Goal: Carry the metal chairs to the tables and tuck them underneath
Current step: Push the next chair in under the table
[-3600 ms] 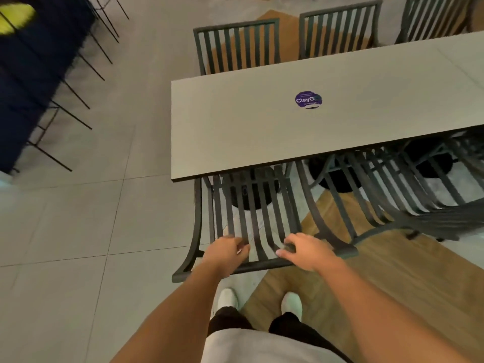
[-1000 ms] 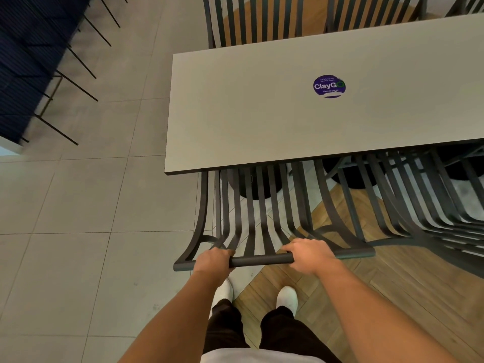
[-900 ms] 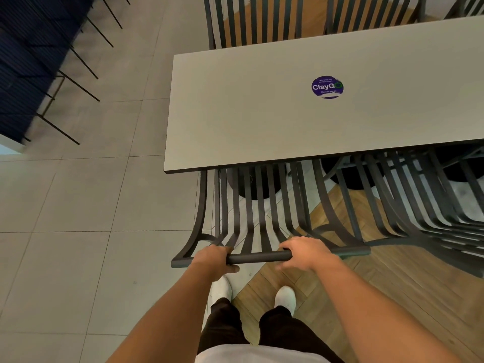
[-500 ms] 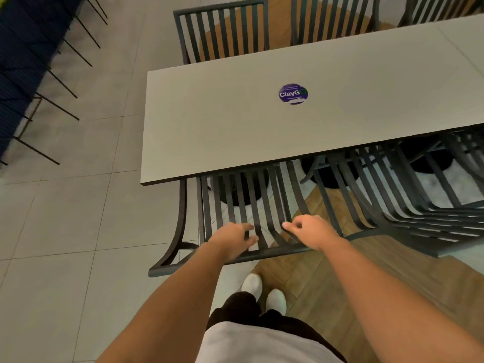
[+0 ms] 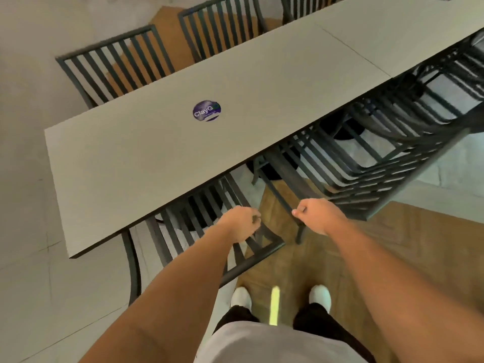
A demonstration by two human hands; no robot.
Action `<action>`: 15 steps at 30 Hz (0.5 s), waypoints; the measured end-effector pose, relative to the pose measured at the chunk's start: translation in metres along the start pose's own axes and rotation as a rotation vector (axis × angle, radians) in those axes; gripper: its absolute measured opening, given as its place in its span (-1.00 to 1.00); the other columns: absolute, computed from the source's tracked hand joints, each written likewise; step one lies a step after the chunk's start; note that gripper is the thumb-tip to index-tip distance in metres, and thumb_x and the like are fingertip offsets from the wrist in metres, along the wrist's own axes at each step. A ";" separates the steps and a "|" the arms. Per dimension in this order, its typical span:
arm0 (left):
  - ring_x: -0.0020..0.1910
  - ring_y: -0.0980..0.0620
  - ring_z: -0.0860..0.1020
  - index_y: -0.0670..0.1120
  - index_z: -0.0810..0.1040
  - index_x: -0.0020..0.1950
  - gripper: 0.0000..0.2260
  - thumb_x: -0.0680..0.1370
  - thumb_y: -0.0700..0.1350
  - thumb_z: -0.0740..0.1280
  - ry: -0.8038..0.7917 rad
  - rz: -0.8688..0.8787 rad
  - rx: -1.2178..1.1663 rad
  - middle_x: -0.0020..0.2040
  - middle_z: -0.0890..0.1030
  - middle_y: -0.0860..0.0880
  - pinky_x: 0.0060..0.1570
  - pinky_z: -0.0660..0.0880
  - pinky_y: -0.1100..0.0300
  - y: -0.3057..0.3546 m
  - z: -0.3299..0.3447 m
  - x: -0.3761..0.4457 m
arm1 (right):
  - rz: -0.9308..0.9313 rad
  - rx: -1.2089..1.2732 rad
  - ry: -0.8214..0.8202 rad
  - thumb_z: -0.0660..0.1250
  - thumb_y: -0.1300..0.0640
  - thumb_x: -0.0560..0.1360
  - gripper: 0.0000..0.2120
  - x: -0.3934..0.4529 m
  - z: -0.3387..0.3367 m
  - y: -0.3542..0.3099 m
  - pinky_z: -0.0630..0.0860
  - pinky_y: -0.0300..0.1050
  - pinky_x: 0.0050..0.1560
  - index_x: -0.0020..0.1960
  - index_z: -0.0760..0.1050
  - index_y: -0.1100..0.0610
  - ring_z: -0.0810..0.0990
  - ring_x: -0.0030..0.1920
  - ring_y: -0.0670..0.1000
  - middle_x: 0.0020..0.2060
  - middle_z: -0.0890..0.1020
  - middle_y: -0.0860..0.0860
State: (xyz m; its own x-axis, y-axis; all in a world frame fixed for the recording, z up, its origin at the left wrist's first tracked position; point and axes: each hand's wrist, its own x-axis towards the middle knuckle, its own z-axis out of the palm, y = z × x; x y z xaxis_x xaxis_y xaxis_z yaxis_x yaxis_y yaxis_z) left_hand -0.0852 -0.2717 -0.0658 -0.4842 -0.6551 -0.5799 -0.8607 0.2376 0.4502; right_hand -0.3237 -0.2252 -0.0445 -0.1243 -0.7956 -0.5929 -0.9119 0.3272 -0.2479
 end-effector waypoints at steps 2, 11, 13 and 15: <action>0.09 -0.05 0.67 -0.03 0.52 0.48 -0.64 0.73 -0.01 0.14 -0.010 0.016 0.026 0.19 0.70 -0.04 0.19 0.58 0.01 0.022 0.004 0.020 | 0.027 0.007 0.020 0.15 -0.19 0.68 -0.68 0.003 -0.011 0.031 0.53 0.04 0.04 0.13 0.56 -0.01 0.59 0.07 0.11 -0.02 0.65 0.02; 0.15 -0.10 0.63 -0.04 0.56 0.42 -0.68 0.74 -0.03 0.15 0.092 -0.024 -0.041 0.23 0.68 -0.06 0.20 0.55 0.02 0.157 0.043 0.083 | -0.045 -0.036 0.082 0.15 -0.16 0.67 -0.70 0.022 -0.067 0.185 0.46 0.00 -0.07 0.10 0.57 -0.03 0.60 0.03 0.10 -0.03 0.66 0.01; 0.09 -0.12 0.64 -0.04 0.60 0.32 -0.73 0.74 -0.03 0.17 0.099 -0.056 -0.064 0.17 0.69 -0.11 0.21 0.55 0.01 0.188 0.056 0.095 | -0.071 -0.055 0.080 0.15 -0.16 0.67 -0.71 0.023 -0.082 0.222 0.47 0.00 -0.10 0.08 0.57 -0.04 0.62 0.01 0.10 -0.04 0.67 0.00; 0.10 -0.12 0.65 -0.02 0.60 0.33 -0.73 0.74 0.01 0.18 0.124 -0.070 -0.127 0.18 0.69 -0.10 0.22 0.55 0.00 0.221 0.066 0.105 | -0.063 -0.056 0.070 0.15 -0.17 0.67 -0.71 0.025 -0.097 0.257 0.48 0.01 -0.10 0.05 0.56 -0.04 0.61 0.00 0.11 -0.06 0.65 0.00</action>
State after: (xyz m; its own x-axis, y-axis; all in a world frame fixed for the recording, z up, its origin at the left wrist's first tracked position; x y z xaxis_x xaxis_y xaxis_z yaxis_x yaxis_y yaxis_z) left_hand -0.3369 -0.2412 -0.0719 -0.3939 -0.7519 -0.5287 -0.8613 0.1010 0.4980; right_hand -0.5992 -0.2102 -0.0483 -0.0909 -0.8483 -0.5216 -0.9391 0.2473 -0.2385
